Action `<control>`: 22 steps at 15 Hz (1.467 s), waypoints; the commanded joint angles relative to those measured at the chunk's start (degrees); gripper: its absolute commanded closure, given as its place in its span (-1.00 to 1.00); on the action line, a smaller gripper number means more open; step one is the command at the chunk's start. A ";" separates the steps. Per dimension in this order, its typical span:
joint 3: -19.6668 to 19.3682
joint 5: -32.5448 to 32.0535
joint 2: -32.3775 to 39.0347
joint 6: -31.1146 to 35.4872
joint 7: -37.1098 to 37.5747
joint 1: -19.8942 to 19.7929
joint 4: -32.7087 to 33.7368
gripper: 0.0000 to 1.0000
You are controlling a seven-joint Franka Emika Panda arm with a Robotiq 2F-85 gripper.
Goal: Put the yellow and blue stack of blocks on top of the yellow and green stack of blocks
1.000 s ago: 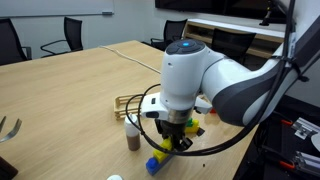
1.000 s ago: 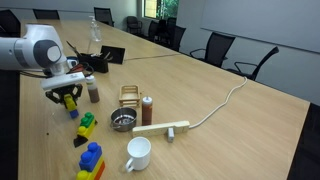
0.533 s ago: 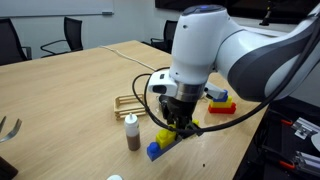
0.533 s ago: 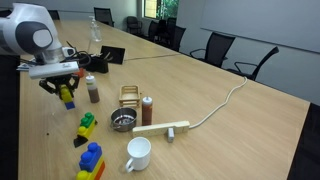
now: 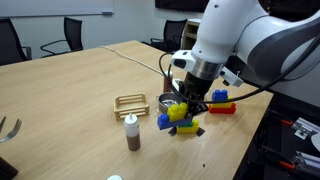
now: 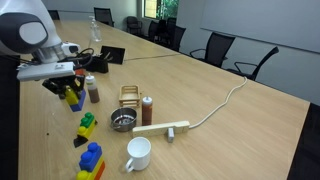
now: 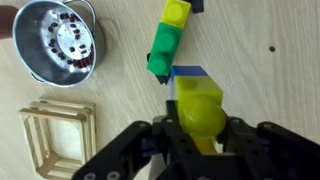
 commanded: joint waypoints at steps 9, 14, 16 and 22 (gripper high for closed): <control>-3.07 -6.07 -2.26 3.63 10.97 -0.24 -4.31 0.79; -2.87 -0.79 -0.42 5.57 6.43 -2.24 -2.98 0.79; -2.07 2.71 0.70 4.98 3.71 -2.90 -2.40 0.79; -1.15 7.04 3.23 1.62 -0.58 -3.49 0.63 0.79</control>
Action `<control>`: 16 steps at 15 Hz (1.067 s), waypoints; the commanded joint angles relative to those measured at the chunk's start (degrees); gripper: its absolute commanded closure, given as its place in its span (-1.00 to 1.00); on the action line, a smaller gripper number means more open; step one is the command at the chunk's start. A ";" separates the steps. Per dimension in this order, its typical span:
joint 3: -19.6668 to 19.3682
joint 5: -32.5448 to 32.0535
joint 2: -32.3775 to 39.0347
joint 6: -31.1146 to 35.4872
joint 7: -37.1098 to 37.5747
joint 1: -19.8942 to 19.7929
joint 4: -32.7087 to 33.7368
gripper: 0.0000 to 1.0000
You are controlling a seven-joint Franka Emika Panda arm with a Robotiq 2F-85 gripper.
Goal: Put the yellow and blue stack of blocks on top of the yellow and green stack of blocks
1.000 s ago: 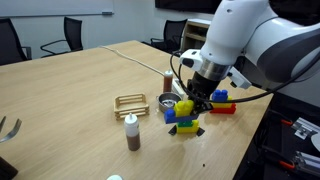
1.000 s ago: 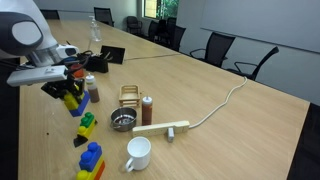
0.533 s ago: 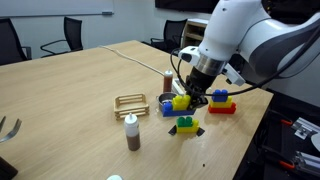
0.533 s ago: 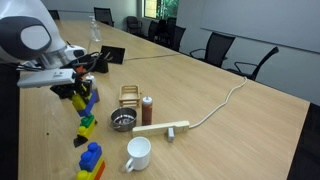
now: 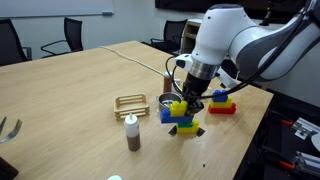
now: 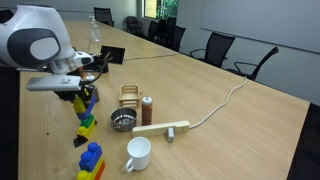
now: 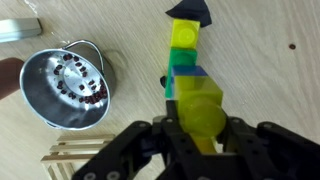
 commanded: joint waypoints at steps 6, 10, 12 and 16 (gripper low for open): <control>2.82 3.98 1.01 -4.84 -4.12 -1.99 2.70 0.79; 3.96 5.92 -0.55 -8.97 -4.52 -1.63 2.37 0.79; 3.76 5.06 -1.15 -8.74 -4.46 -1.41 2.06 0.79; 2.59 1.96 -2.04 -6.90 -3.98 -0.87 2.02 0.79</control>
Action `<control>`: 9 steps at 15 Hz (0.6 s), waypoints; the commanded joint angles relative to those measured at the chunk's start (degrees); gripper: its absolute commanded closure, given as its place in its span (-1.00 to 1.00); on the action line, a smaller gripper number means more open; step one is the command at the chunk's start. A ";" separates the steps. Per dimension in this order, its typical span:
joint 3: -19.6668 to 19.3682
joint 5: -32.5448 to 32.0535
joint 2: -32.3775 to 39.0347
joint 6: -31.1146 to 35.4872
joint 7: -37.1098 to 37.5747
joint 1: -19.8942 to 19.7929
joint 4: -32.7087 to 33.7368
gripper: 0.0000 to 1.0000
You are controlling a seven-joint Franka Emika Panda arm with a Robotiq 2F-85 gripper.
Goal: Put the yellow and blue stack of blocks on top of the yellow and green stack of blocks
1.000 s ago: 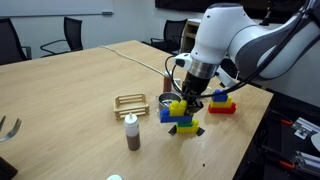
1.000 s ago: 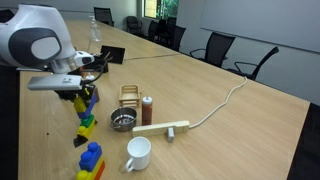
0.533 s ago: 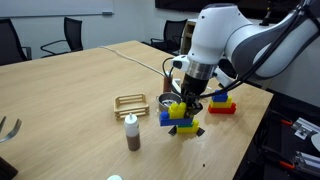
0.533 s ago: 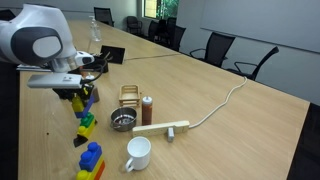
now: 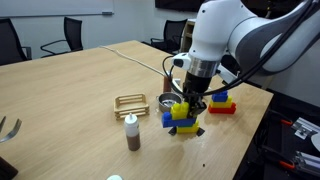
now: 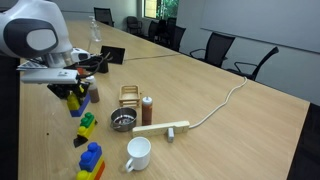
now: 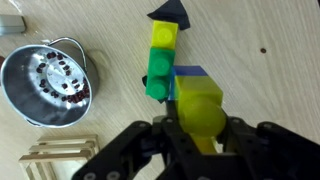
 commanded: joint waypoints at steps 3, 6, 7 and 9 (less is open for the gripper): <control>-0.19 -1.27 -1.51 -0.23 -1.10 -0.45 -0.45 0.79; -0.34 -1.13 -1.71 -0.37 -0.83 -0.54 -0.68 0.79; -0.54 -1.32 -1.87 -0.48 -0.47 -0.52 -0.83 0.79; -0.78 -1.16 -2.07 -0.19 -0.48 -0.73 -1.23 0.79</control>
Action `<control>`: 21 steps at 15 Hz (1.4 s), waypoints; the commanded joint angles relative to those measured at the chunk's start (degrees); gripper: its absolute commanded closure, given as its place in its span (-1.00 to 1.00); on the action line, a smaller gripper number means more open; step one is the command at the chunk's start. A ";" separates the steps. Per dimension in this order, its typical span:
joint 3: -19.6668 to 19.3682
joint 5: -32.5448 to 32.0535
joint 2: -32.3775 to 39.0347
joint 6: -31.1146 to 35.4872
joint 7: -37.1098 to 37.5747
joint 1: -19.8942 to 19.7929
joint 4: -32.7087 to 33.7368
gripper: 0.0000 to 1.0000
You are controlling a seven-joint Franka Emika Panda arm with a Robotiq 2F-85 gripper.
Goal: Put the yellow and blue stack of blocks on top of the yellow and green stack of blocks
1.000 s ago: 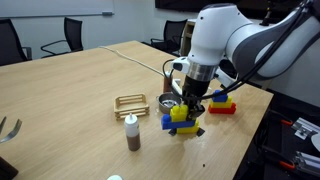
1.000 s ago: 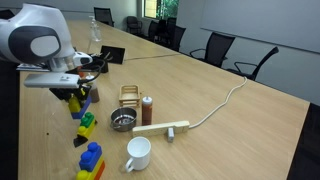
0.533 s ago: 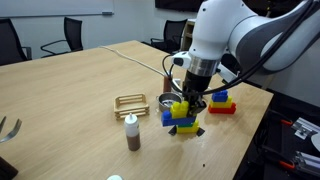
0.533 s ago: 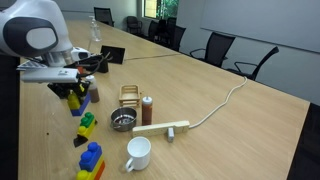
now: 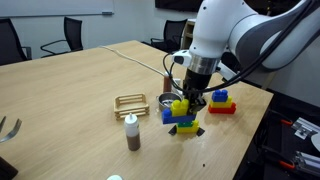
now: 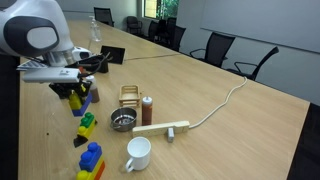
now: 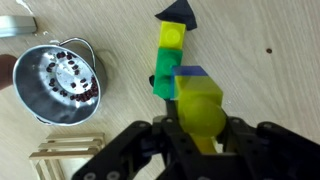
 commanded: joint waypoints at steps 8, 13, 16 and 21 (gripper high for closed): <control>-0.18 0.65 -0.81 0.82 -0.91 -1.19 -1.81 0.79; 0.23 1.42 0.06 4.48 -1.74 -1.40 -2.40 0.79; -0.24 0.41 0.72 5.82 -0.74 -1.23 -2.20 0.79; -0.10 1.04 0.87 5.10 -0.86 -1.55 -2.49 0.79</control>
